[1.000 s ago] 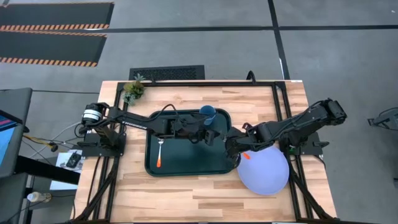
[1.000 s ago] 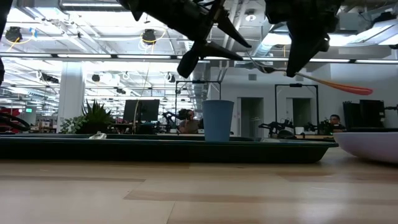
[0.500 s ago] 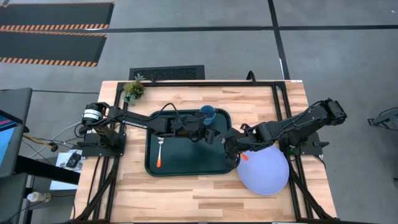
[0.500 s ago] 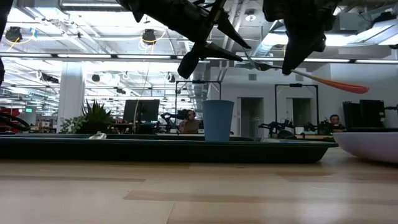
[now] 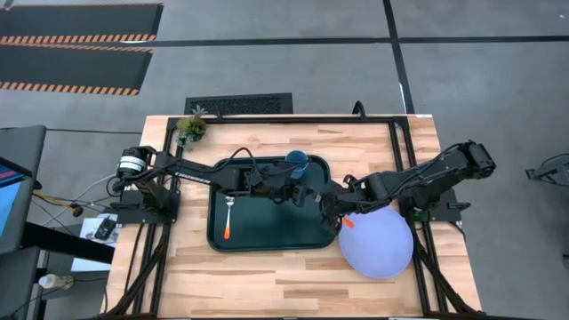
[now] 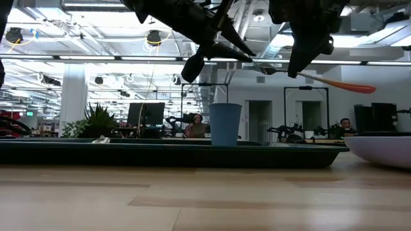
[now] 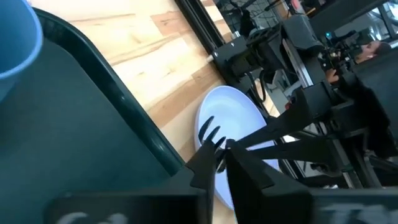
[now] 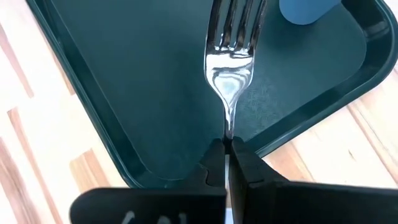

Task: Pick and place plate/cup/fork/spoon on tray
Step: Put the orange fork on the black tray to the right of the orange spoon

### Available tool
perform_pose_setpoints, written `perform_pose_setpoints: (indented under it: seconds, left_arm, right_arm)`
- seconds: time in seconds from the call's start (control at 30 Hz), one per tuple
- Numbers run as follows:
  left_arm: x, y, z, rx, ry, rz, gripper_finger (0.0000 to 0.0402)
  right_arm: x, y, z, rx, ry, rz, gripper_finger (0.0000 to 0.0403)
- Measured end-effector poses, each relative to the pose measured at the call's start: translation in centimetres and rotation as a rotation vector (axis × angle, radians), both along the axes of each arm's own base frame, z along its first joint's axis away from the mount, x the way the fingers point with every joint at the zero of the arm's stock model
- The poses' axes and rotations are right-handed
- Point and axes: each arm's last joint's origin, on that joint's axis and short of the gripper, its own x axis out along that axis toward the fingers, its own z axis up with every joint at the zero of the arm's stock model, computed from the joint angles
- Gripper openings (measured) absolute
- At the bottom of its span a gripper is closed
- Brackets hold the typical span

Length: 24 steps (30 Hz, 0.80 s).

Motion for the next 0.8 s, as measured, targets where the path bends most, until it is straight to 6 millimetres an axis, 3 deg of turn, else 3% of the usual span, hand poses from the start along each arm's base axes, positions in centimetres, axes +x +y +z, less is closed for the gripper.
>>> perform_pose_setpoints:
  seconds: [0.23, 0.33, 0.53, 0.7, 0.8]
  left_arm:
    - [0.0, 0.1, 0.0, 0.005, -0.003, 0.012, 0.0003]
    - [0.0, 0.0, 0.0, 0.005, 0.0, 0.011, 0.0002]
    - [0.1, 0.2, 0.1, 0.011, -0.009, -0.034, 0.0]
    - [0.0, 1.1, 0.0, 0.026, 0.009, -0.132, 0.0001]
    - [-0.2, 2.1, -0.4, 0.035, 0.044, -0.208, 0.0001]
  right_arm:
    - [0.1, 0.0, 0.0, -0.005, -0.006, 0.018, 0.0008]
    - [0.2, 0.2, 0.1, -0.009, -0.016, 0.071, 0.0027]
    - [0.0, -0.1, 0.9, 0.011, -0.05, 0.112, 0.0137]
    - [-1.4, -1.0, 3.2, 0.028, -0.136, 0.088, 0.0234]
    - [-2.8, -1.6, 4.9, 0.041, -0.203, 0.08, 0.0262]
